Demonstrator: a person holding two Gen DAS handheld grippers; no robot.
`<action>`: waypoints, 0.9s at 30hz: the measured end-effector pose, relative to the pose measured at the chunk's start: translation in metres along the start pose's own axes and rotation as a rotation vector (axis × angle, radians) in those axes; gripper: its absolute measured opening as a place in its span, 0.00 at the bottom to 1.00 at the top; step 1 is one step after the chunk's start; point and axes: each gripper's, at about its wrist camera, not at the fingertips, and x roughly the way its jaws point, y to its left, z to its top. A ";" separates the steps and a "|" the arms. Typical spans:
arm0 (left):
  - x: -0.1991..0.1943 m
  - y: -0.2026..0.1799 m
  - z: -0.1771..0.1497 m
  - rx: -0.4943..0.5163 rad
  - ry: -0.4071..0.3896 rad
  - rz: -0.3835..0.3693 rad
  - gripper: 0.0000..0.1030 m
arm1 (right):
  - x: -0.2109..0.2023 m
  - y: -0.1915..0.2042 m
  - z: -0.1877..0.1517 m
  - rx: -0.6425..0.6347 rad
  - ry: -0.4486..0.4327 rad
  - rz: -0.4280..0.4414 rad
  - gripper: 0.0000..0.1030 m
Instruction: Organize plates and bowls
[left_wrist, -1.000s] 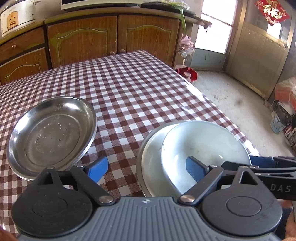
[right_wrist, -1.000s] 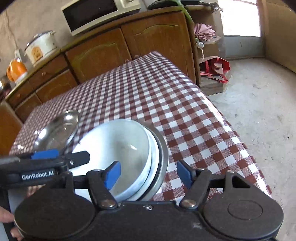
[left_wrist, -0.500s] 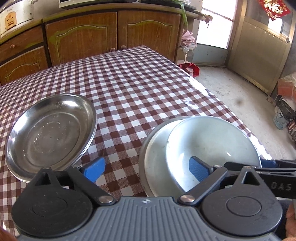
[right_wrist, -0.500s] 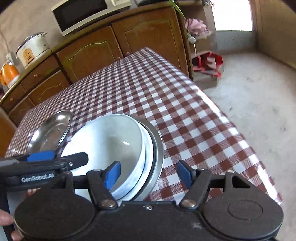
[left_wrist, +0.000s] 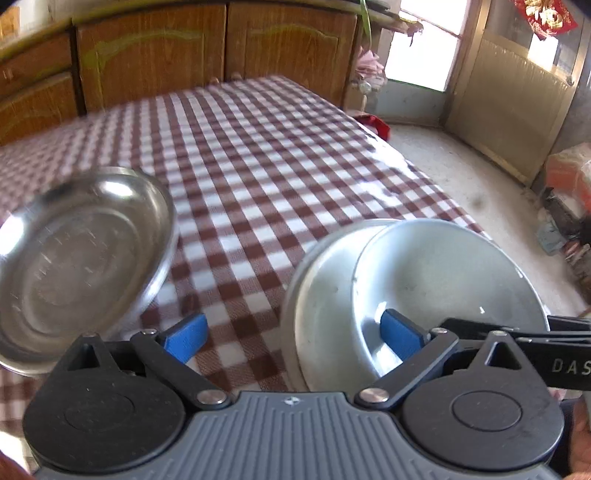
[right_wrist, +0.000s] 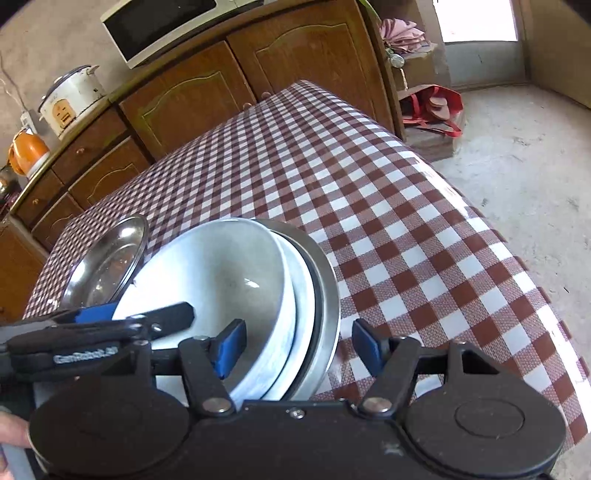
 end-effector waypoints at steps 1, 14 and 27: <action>0.003 0.004 0.000 -0.027 0.012 -0.031 1.00 | 0.001 0.000 0.000 0.001 -0.002 0.005 0.71; 0.000 -0.008 -0.002 -0.027 -0.015 -0.131 0.61 | -0.002 0.000 -0.004 0.029 -0.042 0.033 0.54; -0.026 -0.008 0.002 -0.020 -0.041 -0.095 0.61 | -0.017 0.010 -0.008 0.041 -0.071 0.035 0.55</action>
